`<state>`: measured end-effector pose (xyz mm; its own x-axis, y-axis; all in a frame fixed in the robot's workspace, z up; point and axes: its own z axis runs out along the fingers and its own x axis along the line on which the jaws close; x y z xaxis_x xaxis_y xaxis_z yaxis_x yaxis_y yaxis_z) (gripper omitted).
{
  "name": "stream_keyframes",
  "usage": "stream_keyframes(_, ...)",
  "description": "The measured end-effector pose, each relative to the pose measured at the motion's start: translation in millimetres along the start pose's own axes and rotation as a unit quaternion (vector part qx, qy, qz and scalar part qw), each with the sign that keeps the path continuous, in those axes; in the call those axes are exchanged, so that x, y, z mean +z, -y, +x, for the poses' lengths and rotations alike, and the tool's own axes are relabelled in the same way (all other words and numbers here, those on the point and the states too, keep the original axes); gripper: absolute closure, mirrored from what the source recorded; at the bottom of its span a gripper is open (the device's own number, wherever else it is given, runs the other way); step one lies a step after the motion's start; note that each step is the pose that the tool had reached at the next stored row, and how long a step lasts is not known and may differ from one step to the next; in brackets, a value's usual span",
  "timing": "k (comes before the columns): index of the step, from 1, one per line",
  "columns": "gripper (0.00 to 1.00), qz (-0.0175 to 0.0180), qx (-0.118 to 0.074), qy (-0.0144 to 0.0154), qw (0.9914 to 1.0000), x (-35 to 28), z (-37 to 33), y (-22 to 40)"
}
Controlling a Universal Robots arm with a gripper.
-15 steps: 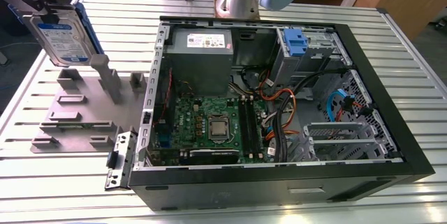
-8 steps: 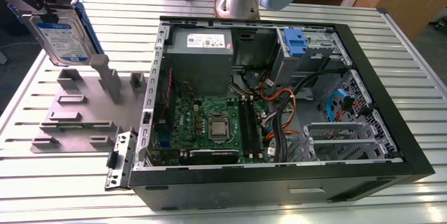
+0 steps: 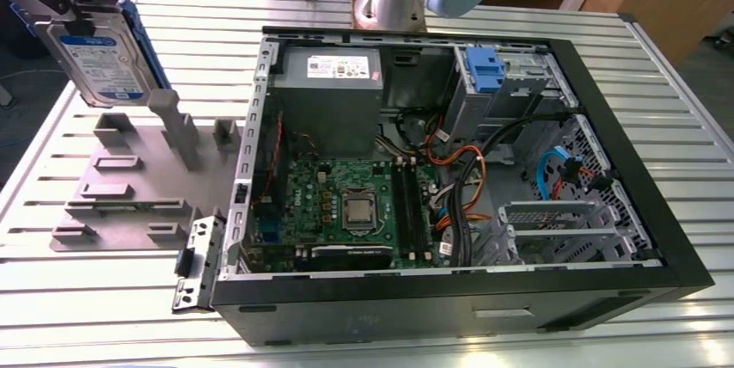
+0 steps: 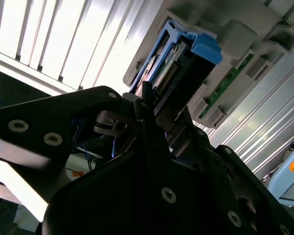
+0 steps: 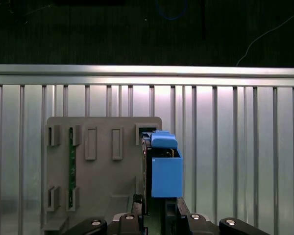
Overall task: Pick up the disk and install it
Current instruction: 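Pick up the disk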
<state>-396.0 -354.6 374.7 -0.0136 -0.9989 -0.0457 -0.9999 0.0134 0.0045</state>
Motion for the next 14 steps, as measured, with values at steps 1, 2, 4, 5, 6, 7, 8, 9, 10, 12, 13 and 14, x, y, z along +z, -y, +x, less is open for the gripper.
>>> stream_keyframes(1,0.65,0.0,0.0,0.0,1.0,0.0,0.0,0.0)
stream_keyframes(2,0.65,0.0,0.0,0.0,1.0,0.0,0.0,0.0)
stream_keyframes(4,0.65,0.0,0.0,0.0,1.0,-0.1,0.0,0.0)
stream_keyframes(5,0.65,0.0,0.0,0.0,1.0,-0.1,0.0,0.0)
stream_keyframes(6,0.65,0.0,0.0,0.0,1.0,-0.1,0.0,0.0)
stream_keyframes(7,0.65,0.0,0.0,0.0,1.0,-0.1,0.0,0.0)
stream_keyframes(8,0.65,-0.0001,0.0,-0.0001,1.0,-0.5,0.0,0.0)
stream_keyframes(9,0.65,-0.0002,0.0,-0.0001,1.0,-1.3,-0.1,0.0)
stream_keyframes(10,0.65,-0.0002,0.0,-0.0001,1.0,-2.3,-0.1,0.0)
stream_keyframes(12,0.65,-0.0001,0.0,-0.0001,1.0,-5.3,-0.2,0.0)
stream_keyframes(13,0.65,0.0,0.0,0.0,1.0,-7.2,-0.3,0.0)
stream_keyframes(14,0.65,0.0,0.0,0.0,1.0,-9.0,-0.4,0.0)
